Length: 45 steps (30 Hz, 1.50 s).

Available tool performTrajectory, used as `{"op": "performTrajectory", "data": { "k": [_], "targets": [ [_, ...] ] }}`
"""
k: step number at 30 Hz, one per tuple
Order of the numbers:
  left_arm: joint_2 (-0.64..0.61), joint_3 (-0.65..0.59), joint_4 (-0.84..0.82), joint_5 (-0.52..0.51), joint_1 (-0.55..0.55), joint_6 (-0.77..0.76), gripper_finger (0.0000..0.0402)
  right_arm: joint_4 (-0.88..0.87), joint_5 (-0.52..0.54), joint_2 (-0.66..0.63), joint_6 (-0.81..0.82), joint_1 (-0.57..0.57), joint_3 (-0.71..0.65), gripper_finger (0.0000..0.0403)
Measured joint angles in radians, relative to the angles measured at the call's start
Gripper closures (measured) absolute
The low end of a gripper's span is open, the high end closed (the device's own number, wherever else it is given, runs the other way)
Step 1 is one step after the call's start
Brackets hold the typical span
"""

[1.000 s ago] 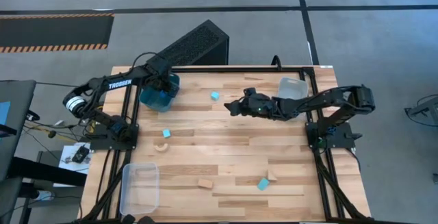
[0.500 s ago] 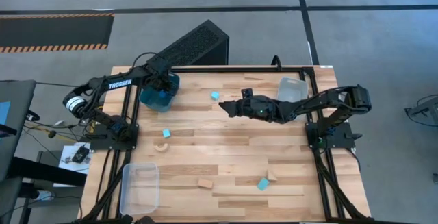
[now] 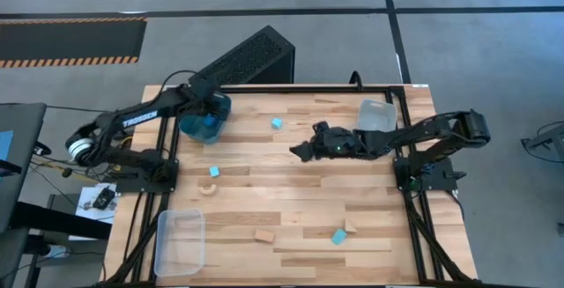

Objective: Sort & place blocks by color
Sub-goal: Put the middle brown block into the transparent bin

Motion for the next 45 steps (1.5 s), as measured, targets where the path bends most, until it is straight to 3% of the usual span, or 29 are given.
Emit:
{"op": "performTrajectory", "data": {
  "k": [5,8,11,17,22,28,33,36,40,45],
  "targets": [
    [-0.106,0.0,0.176,0.065,-0.083,0.079,0.0216,-0.258,0.103,-0.057,0.003,0.053,-0.001,0.0148],
    [-0.121,0.0,0.377,0.17,-0.13,0.106,0.0223,-0.29,0.089,-0.061,-0.003,0.059,-0.001,0.0148],
    [-0.119,0.0,0.575,0.276,-0.187,0.04,0.0231,-0.257,0.057,-0.057,-0.045,0.094,-0.001,0.0148],
    [-0.109,0.0,0.759,0.26,-0.37,-0.013,0.0258,-0.278,0.063,-0.053,-0.174,0.209,-0.001,0.0148],
    [-0.108,0.0,0.713,0.15,-0.57,-0.047,0.0285,-0.297,0.105,-0.053,-0.329,0.296,-0.001,0.0148],
    [-0.12,0.0,0.501,-0.262,-0.88,-0.251,0.0294,-0.28,0.19,-0.006,-0.418,0.323,-0.002,0.0148],
    [-0.119,0.0,0.386,-0.453,-1.089,-0.375,0.0295,-0.167,0.023,0.054,-0.456,0.263,-0.001,0.0148],
    [-0.119,0.0,0.344,-0.487,-1.137,-0.404,0.0295,-0.074,0.009,0.091,-0.389,0.267,-0.001,0.0148],
    [-0.12,0.01,0.3,-0.46,-1.166,-0.384,0.0295,0.024,0.005,0.155,-0.331,0.295,0.04,0.0148],
    [-0.12,0.095,-0.055,-0.375,-1.197,-0.473,0.0295,-0.042,0.047,0.266,-0.334,0.355,0.21,0.0148]
  ]
}}
